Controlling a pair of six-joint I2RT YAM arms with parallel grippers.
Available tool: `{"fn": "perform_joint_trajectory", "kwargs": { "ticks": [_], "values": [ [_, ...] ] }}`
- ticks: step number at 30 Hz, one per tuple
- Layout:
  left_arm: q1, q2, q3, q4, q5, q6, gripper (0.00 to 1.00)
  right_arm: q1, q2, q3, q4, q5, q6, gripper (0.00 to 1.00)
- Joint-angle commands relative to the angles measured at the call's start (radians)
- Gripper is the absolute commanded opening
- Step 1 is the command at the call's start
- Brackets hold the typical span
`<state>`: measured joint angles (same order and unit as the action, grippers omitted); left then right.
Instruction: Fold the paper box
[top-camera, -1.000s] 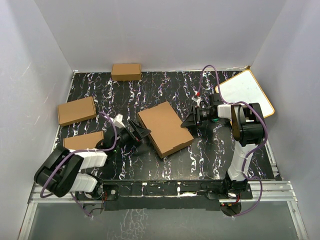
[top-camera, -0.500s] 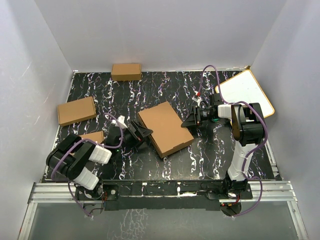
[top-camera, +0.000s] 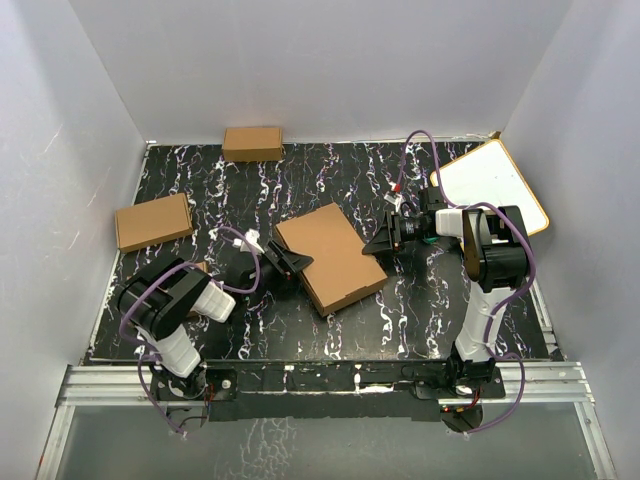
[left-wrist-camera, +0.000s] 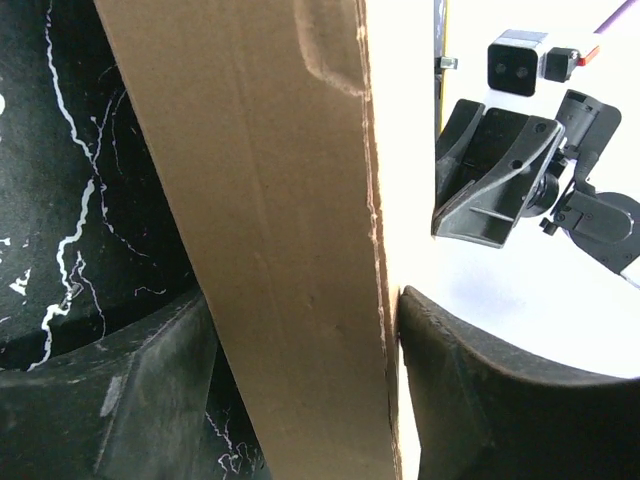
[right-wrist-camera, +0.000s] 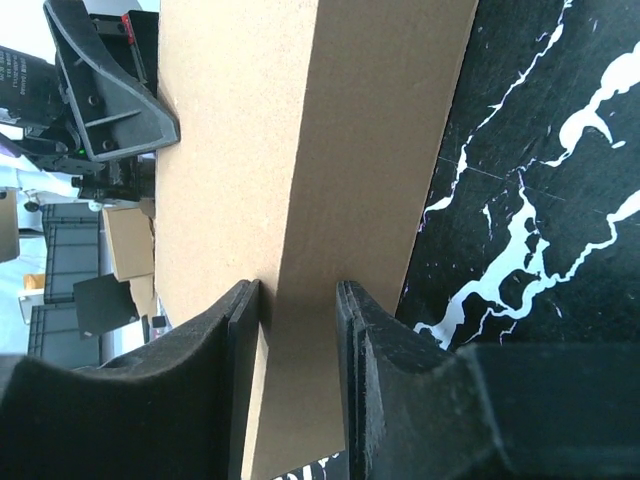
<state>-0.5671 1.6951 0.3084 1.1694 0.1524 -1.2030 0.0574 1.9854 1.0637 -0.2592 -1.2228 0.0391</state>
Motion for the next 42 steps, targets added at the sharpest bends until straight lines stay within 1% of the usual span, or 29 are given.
{"fn": "perform_joint_trajectory", "kwargs": {
  "ticks": [1, 2, 3, 4, 6, 7, 10, 14, 18, 22, 25, 28, 30, 33, 37, 42],
  "values": [
    [-0.005, -0.012, 0.013, 0.029, -0.034, -0.005, 0.54, -0.006, 0.016, -0.003, -0.01, 0.077, -0.064, 0.37],
    [-0.006, -0.02, 0.011, 0.03, -0.033, -0.001, 0.49, -0.006, 0.006, 0.007, -0.029, 0.069, -0.083, 0.4],
    [-0.007, -0.037, 0.007, 0.029, -0.03, 0.006, 0.44, -0.007, -0.007, 0.022, -0.059, 0.063, -0.113, 0.46],
    [-0.005, -0.059, 0.005, 0.016, -0.028, 0.017, 0.41, -0.01, -0.023, 0.044, -0.103, 0.063, -0.148, 0.55],
    [-0.003, -0.13, 0.009, -0.068, -0.031, 0.047, 0.38, -0.029, -0.064, 0.082, -0.174, 0.068, -0.222, 0.63],
    [0.001, -0.176, 0.014, -0.133, -0.028, 0.068, 0.37, -0.048, -0.094, 0.092, -0.19, 0.061, -0.235, 0.66],
    [0.027, -0.337, 0.036, -0.344, -0.029, 0.132, 0.36, -0.139, -0.209, 0.064, -0.177, 0.052, -0.24, 0.7],
    [0.08, -0.555, 0.102, -0.632, -0.043, 0.223, 0.36, -0.202, -0.379, -0.028, -0.098, 0.035, -0.222, 0.71],
    [0.169, -0.63, 0.258, -0.958, -0.019, 0.337, 0.35, -0.206, -0.492, -0.103, -0.026, 0.015, -0.21, 0.71],
    [0.291, -0.599, 0.46, -1.229, 0.047, 0.476, 0.33, -0.207, -0.58, -0.184, 0.024, 0.01, -0.204, 0.71],
    [0.367, -0.521, 0.621, -1.409, 0.086, 0.608, 0.32, -0.206, -0.614, -0.211, 0.034, 0.012, -0.203, 0.7],
    [0.416, -0.425, 0.788, -1.571, 0.083, 0.729, 0.31, -0.206, -0.615, -0.209, 0.03, 0.02, -0.203, 0.7],
    [0.437, -0.365, 0.885, -1.679, 0.035, 0.808, 0.3, -0.206, -0.609, -0.207, 0.025, 0.022, -0.206, 0.69],
    [0.451, -0.281, 1.004, -1.771, -0.076, 0.897, 0.29, -0.206, -0.606, -0.208, 0.024, 0.021, -0.206, 0.69],
    [0.453, -0.179, 1.131, -1.834, -0.211, 0.976, 0.28, -0.206, -0.603, -0.209, 0.025, 0.026, -0.206, 0.69],
    [0.461, -0.071, 1.253, -1.866, -0.357, 1.058, 0.27, -0.206, -0.602, -0.211, 0.024, 0.03, -0.207, 0.69]
  ]
}}
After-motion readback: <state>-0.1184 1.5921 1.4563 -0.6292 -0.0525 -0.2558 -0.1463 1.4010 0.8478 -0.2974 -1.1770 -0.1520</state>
